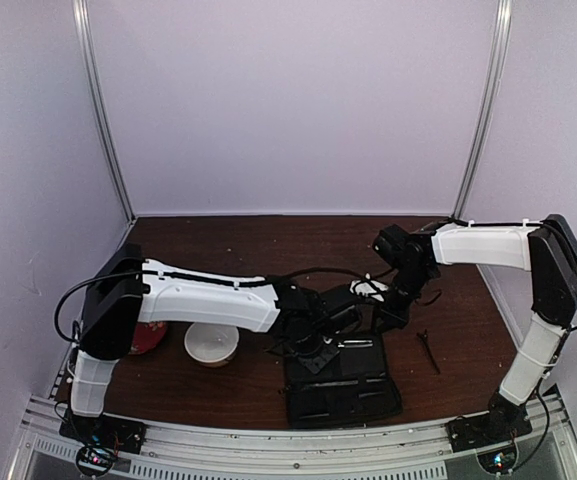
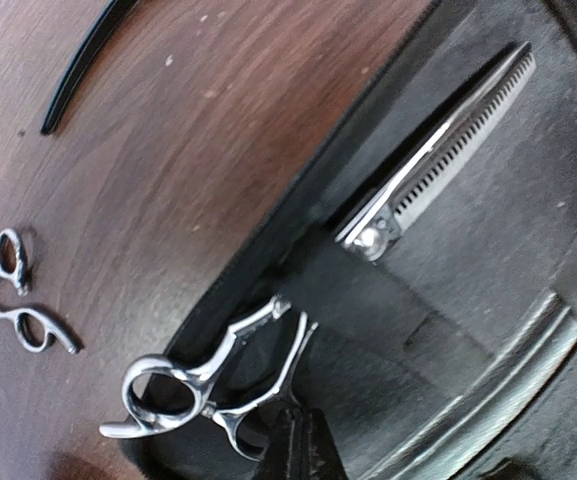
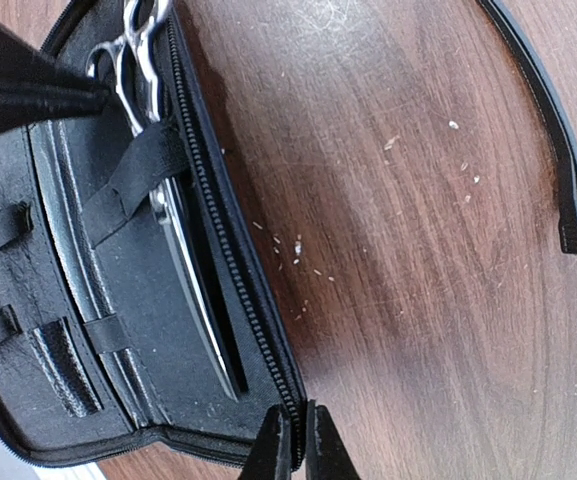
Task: Sort the hair-cutting tools
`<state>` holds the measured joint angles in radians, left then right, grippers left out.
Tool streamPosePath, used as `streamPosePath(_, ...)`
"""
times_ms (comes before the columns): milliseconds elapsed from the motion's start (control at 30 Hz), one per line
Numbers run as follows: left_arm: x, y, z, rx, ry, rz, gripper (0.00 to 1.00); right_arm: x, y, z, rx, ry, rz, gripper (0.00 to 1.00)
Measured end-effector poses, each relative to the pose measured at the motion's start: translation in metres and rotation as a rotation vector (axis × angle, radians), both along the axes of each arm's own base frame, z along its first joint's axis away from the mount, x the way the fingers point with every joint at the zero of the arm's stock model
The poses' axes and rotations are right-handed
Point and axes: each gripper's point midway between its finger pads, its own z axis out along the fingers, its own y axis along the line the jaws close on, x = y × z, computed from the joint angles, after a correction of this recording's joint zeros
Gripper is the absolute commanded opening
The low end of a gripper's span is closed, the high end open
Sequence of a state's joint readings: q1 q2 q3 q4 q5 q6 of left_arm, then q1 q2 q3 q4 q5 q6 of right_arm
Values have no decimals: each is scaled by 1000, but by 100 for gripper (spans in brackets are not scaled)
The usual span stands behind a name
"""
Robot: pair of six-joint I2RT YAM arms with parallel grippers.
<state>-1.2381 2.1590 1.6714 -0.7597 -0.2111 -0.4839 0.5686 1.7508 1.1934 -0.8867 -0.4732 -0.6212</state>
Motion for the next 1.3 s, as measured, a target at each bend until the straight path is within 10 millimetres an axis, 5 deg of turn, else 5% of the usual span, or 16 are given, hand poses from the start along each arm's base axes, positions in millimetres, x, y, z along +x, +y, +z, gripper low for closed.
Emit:
streamPosePath(300, -5, -8, 2, -39, 40, -1, 0, 1, -1, 1, 21, 15, -14, 0)
streamPosePath(633, -4, -6, 5, -52, 57, 17, 39, 3, -2, 2, 24, 17, -27, 0)
streamPosePath(800, -5, 11, 39, -90, 21, 15, 50, 3, -2, 2, 29, 23, -34, 0)
streamPosePath(1000, -3, 32, 80, -206, 16, 31, 40, 3, -2, 3, 34, 27, -39, 0)
streamPosePath(1300, -24, 41, 33, -196, 169, 18, 12, 3, -2, 3, 36, 31, -42, 0)
